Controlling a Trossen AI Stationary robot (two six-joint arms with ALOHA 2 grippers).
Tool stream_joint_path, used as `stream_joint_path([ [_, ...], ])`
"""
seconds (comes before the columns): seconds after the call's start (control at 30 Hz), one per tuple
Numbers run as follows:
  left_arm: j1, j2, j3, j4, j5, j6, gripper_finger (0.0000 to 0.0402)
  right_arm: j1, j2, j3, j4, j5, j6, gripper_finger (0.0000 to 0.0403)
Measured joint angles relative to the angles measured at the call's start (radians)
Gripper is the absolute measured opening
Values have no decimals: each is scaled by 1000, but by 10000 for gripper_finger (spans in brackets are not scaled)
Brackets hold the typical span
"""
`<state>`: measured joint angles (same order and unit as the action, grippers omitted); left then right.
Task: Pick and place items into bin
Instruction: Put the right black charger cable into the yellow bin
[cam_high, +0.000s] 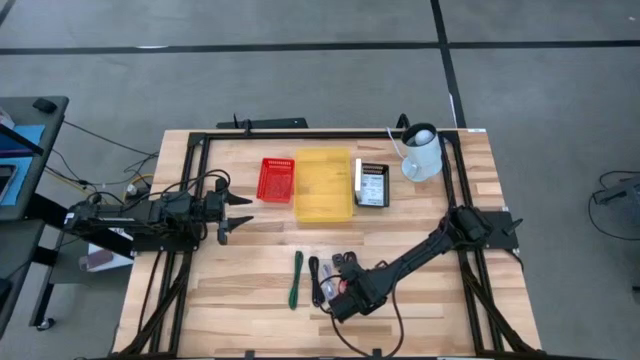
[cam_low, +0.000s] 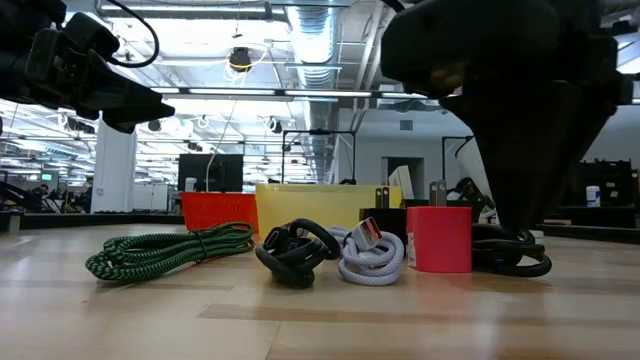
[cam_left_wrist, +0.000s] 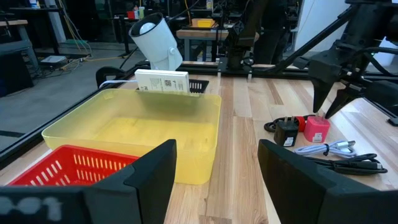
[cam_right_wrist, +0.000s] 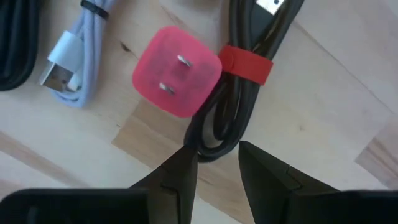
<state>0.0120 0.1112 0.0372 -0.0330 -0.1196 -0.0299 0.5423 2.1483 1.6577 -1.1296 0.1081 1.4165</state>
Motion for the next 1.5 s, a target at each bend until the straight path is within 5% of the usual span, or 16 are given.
stream_joint_path([
  [1.5,0,0,0,0,0,0,220,-32,0,0,-28,14,-47,113],
])
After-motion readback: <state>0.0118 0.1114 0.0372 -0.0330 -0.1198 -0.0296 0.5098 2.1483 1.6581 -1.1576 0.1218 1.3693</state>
